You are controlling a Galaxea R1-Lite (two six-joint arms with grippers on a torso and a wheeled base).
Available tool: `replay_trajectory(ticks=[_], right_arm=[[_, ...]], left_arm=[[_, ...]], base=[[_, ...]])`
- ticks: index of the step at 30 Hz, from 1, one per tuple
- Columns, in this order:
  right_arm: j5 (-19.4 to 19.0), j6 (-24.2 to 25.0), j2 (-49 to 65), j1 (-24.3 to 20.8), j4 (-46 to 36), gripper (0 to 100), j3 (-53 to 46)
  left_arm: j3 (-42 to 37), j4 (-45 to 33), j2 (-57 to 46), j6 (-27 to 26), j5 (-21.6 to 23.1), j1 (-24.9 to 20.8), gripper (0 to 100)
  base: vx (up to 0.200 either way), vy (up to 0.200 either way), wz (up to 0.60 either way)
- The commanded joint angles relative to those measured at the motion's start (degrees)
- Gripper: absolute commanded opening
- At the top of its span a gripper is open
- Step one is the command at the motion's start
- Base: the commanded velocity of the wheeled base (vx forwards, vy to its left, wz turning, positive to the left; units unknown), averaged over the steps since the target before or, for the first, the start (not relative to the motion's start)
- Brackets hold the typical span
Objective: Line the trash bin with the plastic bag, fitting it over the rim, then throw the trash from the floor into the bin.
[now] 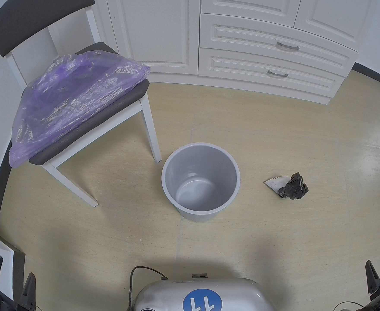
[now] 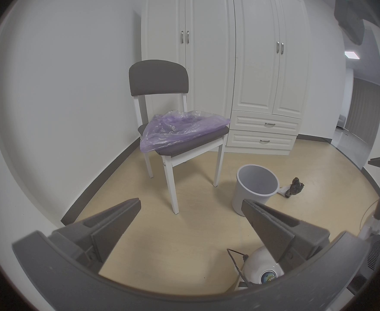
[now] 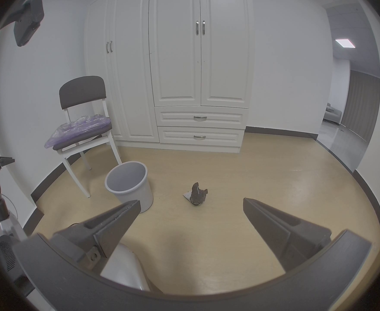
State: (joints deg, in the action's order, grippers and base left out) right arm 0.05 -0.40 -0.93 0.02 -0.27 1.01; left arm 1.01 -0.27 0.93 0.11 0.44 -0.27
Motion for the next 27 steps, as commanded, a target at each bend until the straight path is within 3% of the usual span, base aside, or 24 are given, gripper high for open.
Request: replay_trajectory(ticks=[1, 15, 20, 27], right_arm=[[-0.22, -0.92, 0.93, 0.06, 0.0, 100, -1.01], [-0.93, -2.85, 0.93, 0.15, 0.0, 100, -1.01], [-0.14, 1.54, 0.93, -0.02, 0.36, 100, -1.01], [1.01, 1.28, 0.93, 0.15, 0.44, 100, -1.01]], left_arm=[[-1.01, 0.09, -0.93, -0.46, 0.09, 0.09, 100], [-1.01, 0.53, -0.93, -2.31, 0.62, 0.09, 100], [-1.01, 0.53, -0.93, 3.76, -1.76, 0.09, 100], [-1.01, 0.71, -0.93, 4.2, -3.25, 0.18, 100]], base=[[0.0, 0.0, 0.0], [0.0, 0.0, 0.0], [0.0, 0.0, 0.0], [0.0, 0.0, 0.0]])
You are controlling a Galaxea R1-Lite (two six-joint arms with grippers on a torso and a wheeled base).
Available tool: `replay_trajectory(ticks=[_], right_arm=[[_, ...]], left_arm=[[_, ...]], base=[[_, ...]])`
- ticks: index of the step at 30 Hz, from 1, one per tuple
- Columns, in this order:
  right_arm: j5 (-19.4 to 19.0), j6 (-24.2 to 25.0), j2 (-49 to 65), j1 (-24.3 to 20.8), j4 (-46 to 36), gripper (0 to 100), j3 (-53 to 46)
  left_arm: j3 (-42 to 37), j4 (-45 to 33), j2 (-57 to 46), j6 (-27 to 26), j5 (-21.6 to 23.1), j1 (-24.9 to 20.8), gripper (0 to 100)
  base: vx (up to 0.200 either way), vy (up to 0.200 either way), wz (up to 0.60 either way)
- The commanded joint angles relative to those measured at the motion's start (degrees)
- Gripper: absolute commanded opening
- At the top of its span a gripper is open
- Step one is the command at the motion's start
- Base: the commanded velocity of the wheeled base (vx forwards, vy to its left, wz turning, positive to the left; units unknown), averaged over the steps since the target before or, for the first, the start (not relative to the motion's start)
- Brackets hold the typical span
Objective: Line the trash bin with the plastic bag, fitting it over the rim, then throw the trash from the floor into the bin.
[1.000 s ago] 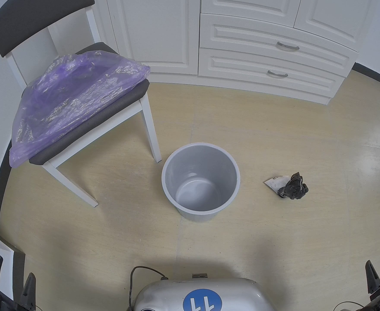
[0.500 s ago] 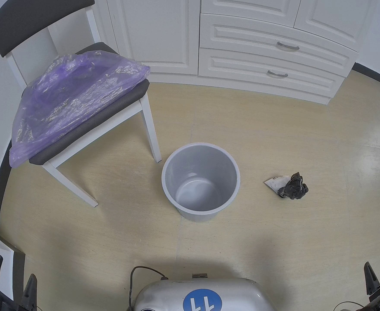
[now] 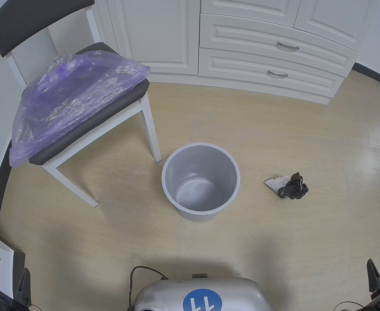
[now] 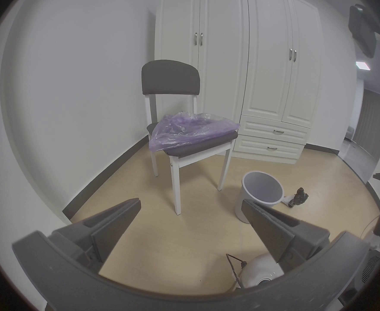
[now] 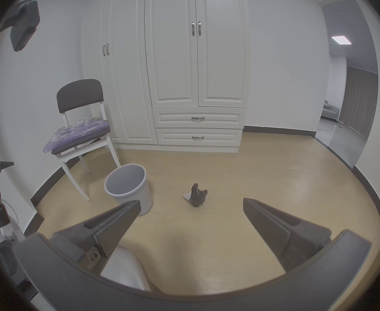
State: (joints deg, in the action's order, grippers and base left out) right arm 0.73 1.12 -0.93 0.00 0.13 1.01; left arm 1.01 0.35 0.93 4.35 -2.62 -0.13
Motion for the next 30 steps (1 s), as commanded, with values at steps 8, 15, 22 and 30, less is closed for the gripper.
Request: replay_trajectory(ticks=[8, 15, 22, 30], right_arm=[[-1.79, -4.55, 0.93, 0.18, 0.13, 100, -1.01], [-4.51, 15.23, 0.4, -0.18, 4.0, 100, 8.3], [-5.57, 3.8, -2.5, -0.35, 0.04, 100, 8.48], [-5.92, -12.72, -23.51, 0.79, 0.04, 100, 13.58]], left_arm=[[1.36, 12.83, -0.93, -6.2, 10.79, -0.04, 100], [-1.01, 7.38, -0.93, -6.2, 4.47, -0.04, 100], [1.71, 5.54, 0.48, -6.37, 4.2, -0.13, 100], [11.56, 0.96, 20.87, -6.64, 3.85, -1.89, 100]], base=[[0.0, 0.0, 0.0], [0.0, 0.0, 0.0], [0.0, 0.0, 0.0], [0.0, 0.0, 0.0]])
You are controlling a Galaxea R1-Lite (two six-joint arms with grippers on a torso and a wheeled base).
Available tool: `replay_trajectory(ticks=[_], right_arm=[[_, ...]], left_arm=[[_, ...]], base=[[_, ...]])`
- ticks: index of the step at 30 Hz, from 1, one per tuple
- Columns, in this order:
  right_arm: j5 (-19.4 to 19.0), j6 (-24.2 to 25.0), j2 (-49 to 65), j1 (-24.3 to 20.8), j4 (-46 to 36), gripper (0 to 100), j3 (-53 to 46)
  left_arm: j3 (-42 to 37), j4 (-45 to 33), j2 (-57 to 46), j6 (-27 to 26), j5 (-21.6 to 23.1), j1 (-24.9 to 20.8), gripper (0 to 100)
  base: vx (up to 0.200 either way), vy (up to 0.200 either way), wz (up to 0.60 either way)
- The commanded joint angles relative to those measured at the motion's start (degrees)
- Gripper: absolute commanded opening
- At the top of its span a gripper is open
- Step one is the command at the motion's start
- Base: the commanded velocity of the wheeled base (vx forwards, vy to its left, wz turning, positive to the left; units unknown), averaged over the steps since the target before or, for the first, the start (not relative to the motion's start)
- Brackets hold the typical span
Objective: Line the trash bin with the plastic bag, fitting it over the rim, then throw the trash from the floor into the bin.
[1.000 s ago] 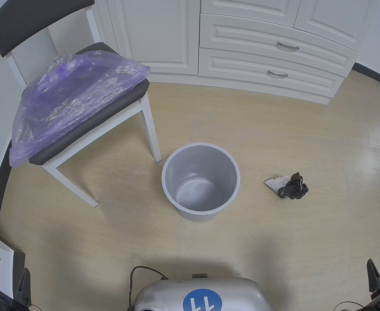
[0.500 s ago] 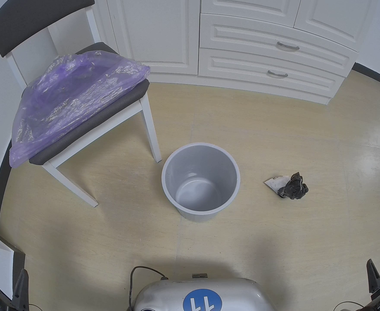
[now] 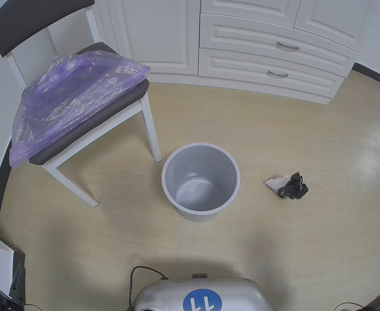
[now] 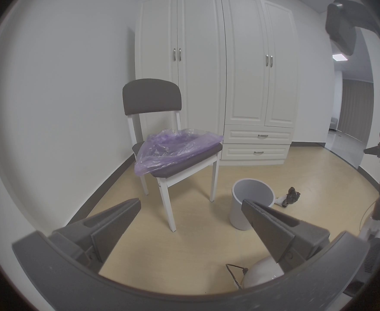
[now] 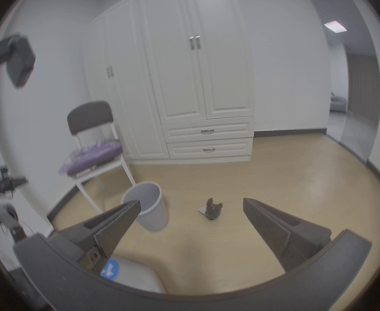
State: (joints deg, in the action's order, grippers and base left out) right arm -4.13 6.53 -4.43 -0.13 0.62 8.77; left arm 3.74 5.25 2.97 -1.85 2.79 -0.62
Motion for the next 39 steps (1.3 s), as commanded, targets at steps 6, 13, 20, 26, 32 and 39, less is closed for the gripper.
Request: replay_trajectory(ticks=[6, 13, 20, 26, 32, 39], right_arm=[[-1.14, -21.04, -34.33, -0.39, 4.21, 100, 11.19], [0.0, -20.86, -45.32, -5.23, 23.9, 100, 11.8], [9.58, -16.64, -55.08, -13.93, 30.14, 100, 19.27], [16.44, -7.5, -60.7, -21.57, 35.06, 100, 24.55], [16.96, -9.61, -66.68, -20.87, 42.53, 100, 25.25], [16.17, -21.04, -68.96, -10.59, 40.77, 100, 25.51]], left_arm=[[13.4, -2.88, 30.25, -2.89, -1.74, -1.4, 100], [17.0, 1.69, 34.38, -3.33, -1.74, -1.14, 100], [20.25, 1.86, 39.65, -3.42, -4.64, 1.5, 100], [22.54, 2.13, 42.9, -3.33, -4.9, 1.85, 100], [22.98, 4.59, 45.19, -3.33, -4.99, 2.38, 100], [23.86, 4.77, 45.8, -4.56, -4.99, 5.28, 100]], base=[[0.0, 0.0, 0.0], [0.0, 0.0, 0.0], [0.0, 0.0, 0.0], [0.0, 0.0, 0.0], [0.0, 0.0, 0.0], [0.0, 0.0, 0.0]])
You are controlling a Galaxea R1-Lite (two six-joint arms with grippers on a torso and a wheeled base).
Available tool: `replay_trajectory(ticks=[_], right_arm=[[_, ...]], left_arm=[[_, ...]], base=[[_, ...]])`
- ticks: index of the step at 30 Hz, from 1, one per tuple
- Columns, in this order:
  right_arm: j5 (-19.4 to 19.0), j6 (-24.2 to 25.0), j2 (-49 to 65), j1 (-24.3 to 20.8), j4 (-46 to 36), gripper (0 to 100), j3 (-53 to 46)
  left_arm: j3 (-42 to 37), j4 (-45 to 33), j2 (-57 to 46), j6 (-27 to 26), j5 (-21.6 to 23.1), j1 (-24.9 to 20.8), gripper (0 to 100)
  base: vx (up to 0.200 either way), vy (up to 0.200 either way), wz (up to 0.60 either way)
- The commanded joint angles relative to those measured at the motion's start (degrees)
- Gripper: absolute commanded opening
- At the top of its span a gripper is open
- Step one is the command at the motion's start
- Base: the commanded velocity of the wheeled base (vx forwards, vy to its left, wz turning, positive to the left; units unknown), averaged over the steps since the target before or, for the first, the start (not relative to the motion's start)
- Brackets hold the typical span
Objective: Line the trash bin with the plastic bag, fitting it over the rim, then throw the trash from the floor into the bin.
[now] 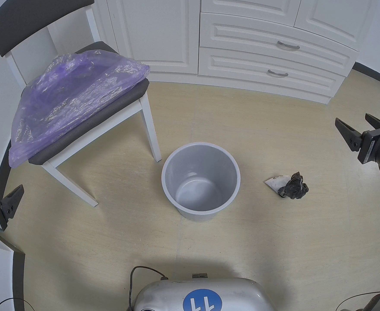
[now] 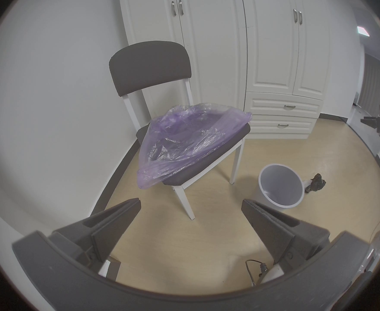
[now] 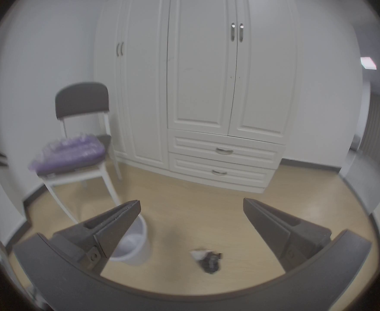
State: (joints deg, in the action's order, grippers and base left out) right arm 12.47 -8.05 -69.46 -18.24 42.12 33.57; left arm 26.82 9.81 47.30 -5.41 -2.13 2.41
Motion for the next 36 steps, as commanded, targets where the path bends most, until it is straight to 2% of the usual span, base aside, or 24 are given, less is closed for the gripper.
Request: replay_trajectory(ticks=[1, 3, 7, 11, 12, 14, 16, 18, 23, 26, 31, 32, 33, 36], right_arm=[[-0.43, -7.51, -4.28, 8.48, -0.63, 100, 0.79], [-0.43, -9.18, -4.37, 9.45, -0.19, 100, 1.23], [-1.05, -8.48, -4.63, 8.74, -0.19, 100, 2.29], [-1.92, 4.44, -7.18, -0.66, 0.16, 100, 5.1], [-1.48, 10.77, -8.76, -3.82, 0.51, 100, 7.82], [-0.52, 19.03, -10.61, -7.08, 0.6, 100, 10.81], [0.8, 24.39, -11.4, -8.75, 0.33, 100, 11.16], [0.36, 27.65, -13.24, -9.01, -0.11, 100, 11.16], [0.71, 29.14, -16.23, -9.45, 1.12, 100, 12.57], [0.8, 30.81, -16.32, -10.94, 1.04, 100, 13.18], [1.06, 33.27, -16.32, -12.61, 1.04, 100, 14.68], [1.06, 33.27, -16.32, -12.61, 1.04, 100, 14.68], [1.06, 33.71, -15.97, -12.7, 1.04, 100, 14.68], [0.98, 33.97, -15.62, -13.14, 1.04, 100, 14.68]], left_arm=[[0.78, 0.21, 1.39, -1.35, -0.06, 2.51, 100], [1.04, 0.29, 1.3, -2.15, 0.02, 3.56, 100], [1.31, 1.0, 1.66, -2.76, 0.02, 4.62, 100], [1.22, 1.52, 1.66, -4.78, -0.06, 7.61, 100], [1.13, 1.52, 1.66, -5.66, -0.06, 9.1, 100], [0.95, 1.52, 1.83, -6.89, 0.2, 11.39, 100], [0.78, 1.44, 2.36, -7.77, 0.29, 12.7, 100], [0.34, 1.44, 3.76, -8.74, 0.29, 13.93, 100], [-0.1, 1.7, 7.9, -10.32, 2.05, 17.8, 100], [-0.1, 3.99, 10.88, -10.41, 5.91, 21.49, 100], [-0.63, 10.49, 15.72, -10.85, 16.72, 29.67, 100], [-0.63, 10.49, 15.72, -10.85, 16.72, 29.67, 100], [-0.72, 11.9, 17.48, -10.94, 20.68, 32.04, 100], [-0.54, 13.92, 20.55, -10.94, 25.34, 34.94, 100]], base=[[0.0, 0.0, 0.0], [0.0, 0.0, 0.0], [0.0, 0.0, 0.0], [0.0, 0.0, 0.0], [0.0, 0.0, 0.0], [0.0, 0.0, 0.0], [0.0, 0.0, 0.0], [0.0, 0.0, 0.0], [0.0, 0.0, 0.0], [0.0, 0.0, 0.0], [0.0, 0.0, 0.0], [0.0, 0.0, 0.0], [0.0, 0.0, 0.0], [0.0, 0.0, 0.0]])
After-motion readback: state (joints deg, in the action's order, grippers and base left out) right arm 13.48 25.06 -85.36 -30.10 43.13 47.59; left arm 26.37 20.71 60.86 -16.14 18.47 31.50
